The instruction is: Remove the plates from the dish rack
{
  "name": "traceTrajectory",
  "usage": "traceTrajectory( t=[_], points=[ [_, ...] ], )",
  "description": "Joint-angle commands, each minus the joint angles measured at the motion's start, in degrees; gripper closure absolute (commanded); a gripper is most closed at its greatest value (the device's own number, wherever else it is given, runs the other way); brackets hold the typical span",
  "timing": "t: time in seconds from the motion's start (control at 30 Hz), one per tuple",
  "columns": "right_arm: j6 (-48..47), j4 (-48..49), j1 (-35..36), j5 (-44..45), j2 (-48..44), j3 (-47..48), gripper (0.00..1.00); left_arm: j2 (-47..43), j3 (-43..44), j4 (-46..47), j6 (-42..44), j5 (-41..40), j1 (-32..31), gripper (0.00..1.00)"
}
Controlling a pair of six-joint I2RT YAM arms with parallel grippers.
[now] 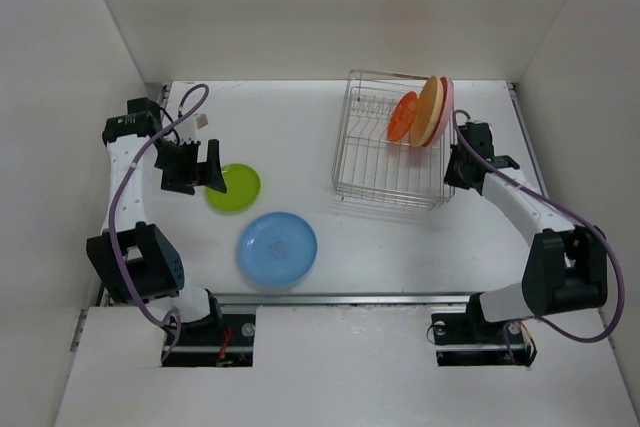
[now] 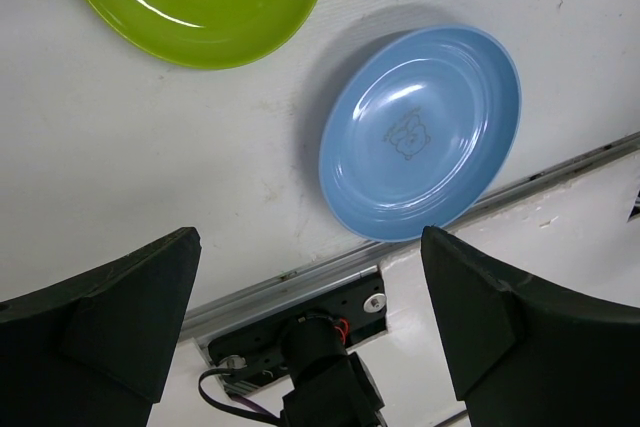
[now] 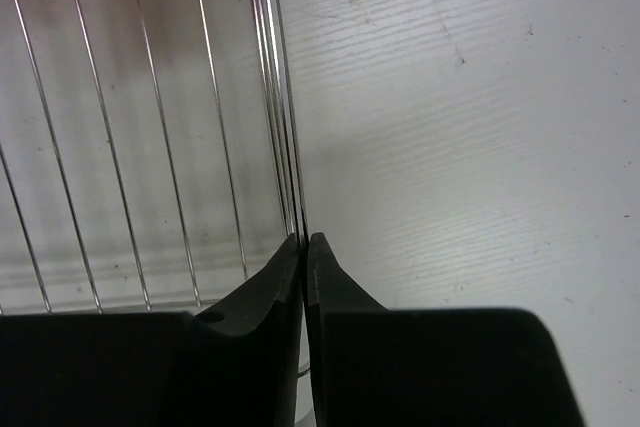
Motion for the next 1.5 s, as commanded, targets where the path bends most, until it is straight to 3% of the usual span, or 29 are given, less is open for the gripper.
traceTrajectory(
  t=[0.0, 0.47, 0.67, 0.8, 1.07, 1.3, 1.4, 1.47],
  points=[
    [0.78, 0.57, -0.09, 5.61, -2.73, 0.46, 0.94, -1.82, -0.38, -0.68, 1.11, 1.0, 0.12, 0.1],
    [-6.96, 8.31, 4.4, -2.12, -3.51, -3.85, 0.92, -1.82, -0.38, -0.68, 1.11, 1.0, 0.12, 0.1],
    [-5.3, 4.89, 2.38, -0.1, 2.53, 2.03, 0.87, -1.82, -0.38, -0.68, 1.11, 1.0, 0.12, 0.1],
    [-2.76, 3.13, 2.37, 5.95, 5.45, 5.2, 0.77, -2.34, -0.38, -0.68, 1.11, 1.0, 0.12, 0.1],
    [0.95, -1.8, 0.8, 20.72, 6.07, 9.07, 0.75, -2.34, -0.38, -0.68, 1.11, 1.0, 0.12, 0.1],
    [0.95, -3.46, 0.1, 26.09, 6.59, 10.31, 0.73, -2.34, -0.38, -0.68, 1.11, 1.0, 0.12, 0.1],
    [0.95, -3.47, -0.44, 26.09, 6.59, 11.62, 0.71, -2.34, -0.38, -0.68, 1.11, 1.0, 0.12, 0.1],
    [-0.46, -1.64, -0.44, 21.27, 4.68, 11.62, 0.68, -2.34, -0.38, -0.68, 1.11, 1.0, 0.12, 0.1]
  ],
)
